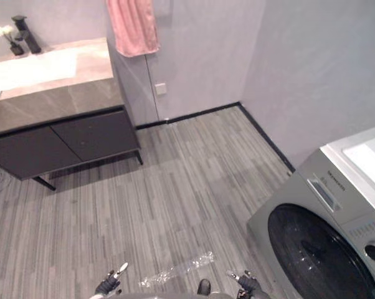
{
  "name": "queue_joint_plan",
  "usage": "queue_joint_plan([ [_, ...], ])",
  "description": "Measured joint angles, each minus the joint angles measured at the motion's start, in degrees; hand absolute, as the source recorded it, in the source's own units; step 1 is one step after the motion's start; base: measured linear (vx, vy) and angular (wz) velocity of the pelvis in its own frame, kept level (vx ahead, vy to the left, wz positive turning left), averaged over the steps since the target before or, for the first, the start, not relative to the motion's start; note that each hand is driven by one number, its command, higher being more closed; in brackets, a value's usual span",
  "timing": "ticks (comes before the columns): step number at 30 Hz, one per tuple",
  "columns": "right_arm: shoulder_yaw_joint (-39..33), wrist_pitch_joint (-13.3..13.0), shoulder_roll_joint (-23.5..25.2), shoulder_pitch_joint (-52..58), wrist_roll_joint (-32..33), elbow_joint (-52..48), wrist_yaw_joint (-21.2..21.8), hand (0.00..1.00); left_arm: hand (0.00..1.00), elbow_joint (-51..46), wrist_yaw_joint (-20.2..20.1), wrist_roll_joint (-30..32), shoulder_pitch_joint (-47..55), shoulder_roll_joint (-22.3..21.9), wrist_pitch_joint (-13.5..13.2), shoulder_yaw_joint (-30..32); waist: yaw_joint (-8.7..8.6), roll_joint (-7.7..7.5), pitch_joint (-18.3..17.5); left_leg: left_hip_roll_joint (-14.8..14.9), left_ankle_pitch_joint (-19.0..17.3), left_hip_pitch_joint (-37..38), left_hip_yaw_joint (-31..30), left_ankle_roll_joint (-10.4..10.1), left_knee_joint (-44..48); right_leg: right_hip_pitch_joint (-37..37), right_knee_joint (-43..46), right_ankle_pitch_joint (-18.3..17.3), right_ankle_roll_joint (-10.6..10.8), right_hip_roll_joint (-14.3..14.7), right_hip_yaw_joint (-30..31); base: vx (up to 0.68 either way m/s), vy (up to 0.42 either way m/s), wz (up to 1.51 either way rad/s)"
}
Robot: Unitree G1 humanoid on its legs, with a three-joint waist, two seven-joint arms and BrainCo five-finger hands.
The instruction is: Organize washtable
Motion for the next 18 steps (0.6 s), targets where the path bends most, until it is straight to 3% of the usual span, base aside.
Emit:
queue_joint_plan([
  [1,1.6,0.1,-0.2,-0.7,0.0,0.2,-0.1,0.00,0.00,-1.0,0.0,-0.4,0.5,0.0,0.0,0.9,0.57,0.35,0.8,1.4,1.1,-3.7,-1.0,2.2,8.4,0.3,0.3,-0.4,-0.6,0.2,-0.1,0.08,-0.150,-0.01],
  [2,5.0,0.2,-1.3,-1.2,-0.3,0.3,-0.2,0.00,0.00,-1.8,0.1,-0.7,1.0,-0.2,0.0,1.8,2.05,-0.46,2.3,1.3,1.7,-10.9,-5.8,3.8,20.4,1.5,1.3,-1.1,-1.5,0.5,1.1,0.20,-0.131,-0.27],
  [3,7.2,0.2,-2.5,-1.9,-0.8,0.4,-0.5,0.00,0.00,-2.0,0.1,-0.8,1.6,-0.4,0.1,1.3,3.10,-0.31,2.8,-1.5,0.9,-15.0,-10.5,2.1,22.2,2.0,1.6,-1.8,-1.5,0.2,2.0,0.19,-0.092,-0.35],
  [7,9.0,0.1,-3.9,-6.5,-1.1,0.0,-1.4,0.00,0.00,-2.2,0.0,-2.0,3.4,-0.7,0.2,-0.6,5.85,1.13,4.5,-5.4,1.6,-22.0,-10.5,1.3,7.2,2.1,1.0,-3.2,-0.4,-0.1,4.8,0.23,0.018,-0.45],
  [9,10.6,0.1,-3.5,-8.4,-1.1,-0.3,-1.4,0.00,0.00,-2.3,0.0,-3.0,3.5,-0.9,0.2,1.1,7.68,0.37,5.1,-7.3,6.8,-23.3,-9.2,1.0,-6.5,3.3,-0.1,-4.7,0.8,-0.9,7.0,0.43,0.127,-0.47],
  [11,11.6,0.1,-2.8,-8.9,-1.1,-0.6,-1.4,0.00,0.00,-2.3,0.1,-3.1,4.1,-1.0,0.1,2.3,9.13,-0.59,5.3,-8.1,12.5,-23.2,-9.4,2.7,-10.3,5.3,0.0,-6.8,3.1,-1.9,8.6,0.42,0.118,-0.37],
  [12,11.6,0.1,-2.4,-8.9,-1.1,-0.6,-1.3,0.00,0.00,-2.4,0.1,-3.1,4.1,-1.0,0.1,2.7,9.36,-1.22,5.1,-8.5,14.1,-23.1,-9.3,3.6,-9.1,6.1,0.1,-7.6,3.9,-2.6,8.9,0.45,0.128,-0.26],
  [13,11.5,0.0,-1.5,-8.4,-1.2,-0.7,-1.3,0.00,0.00,-2.4,0.0,-3.1,4.6,-1.0,0.1,3.7,9.69,-2.33,4.6,-9.2,15.3,-23.2,-9.1,5.6,-5.1,6.3,2.9,-10.2,6.3,-4.2,8.8,0.59,0.165,-0.26],
  [14,11.4,-0.3,-0.7,-8.7,-1.2,-0.7,-1.2,0.00,0.00,-2.2,0.1,-3.1,4.0,-0.9,0.1,4.4,9.72,-3.11,4.8,-9.0,10.7,-23.4,-8.3,6.5,0.1,4.7,10.1,-12.5,9.4,-5.5,8.5,0.60,0.175,-0.19],
  [15,11.5,-0.5,-0.5,-8.6,-1.3,-0.4,-1.1,0.00,0.00,-2.2,0.0,-3.1,3.9,-0.9,0.1,4.3,9.76,-3.42,4.7,-9.0,8.7,-23.2,-8.3,7.0,2.1,3.4,15.0,-13.0,10.2,-6.0,8.5,0.63,0.201,-0.05],
  [16,11.5,-0.6,-0.1,-8.6,-1.3,0.8,-1.1,0.00,0.00,-2.3,0.0,-3.0,3.9,-0.3,0.0,4.1,9.59,-4.13,4.7,-9.1,5.1,-21.1,-8.3,7.7,4.8,0.1,27.6,-12.3,11.5,-7.3,8.5,0.64,0.216,0.09],
  [17,11.5,-0.6,0.1,-8.2,-1.2,1.2,-1.2,0.00,0.00,-2.4,0.0,-2.9,3.9,0.3,0.1,4.1,8.98,-4.50,4.7,-9.2,3.3,-19.1,-8.4,8.6,5.8,-2.7,37.9,-9.3,15.0,-8.2,7.9,0.76,0.249,0.28],
  [18,11.4,-0.7,0.2,-7.6,-1.2,1.1,-1.1,0.00,0.00,-2.6,0.0,-2.8,3.7,1.4,0.1,3.6,8.47,-4.60,4.7,-9.7,0.8,-15.9,-9.6,9.2,6.0,-6.5,50.4,-5.4,16.8,-9.6,7.1,0.61,0.183,0.45],
])
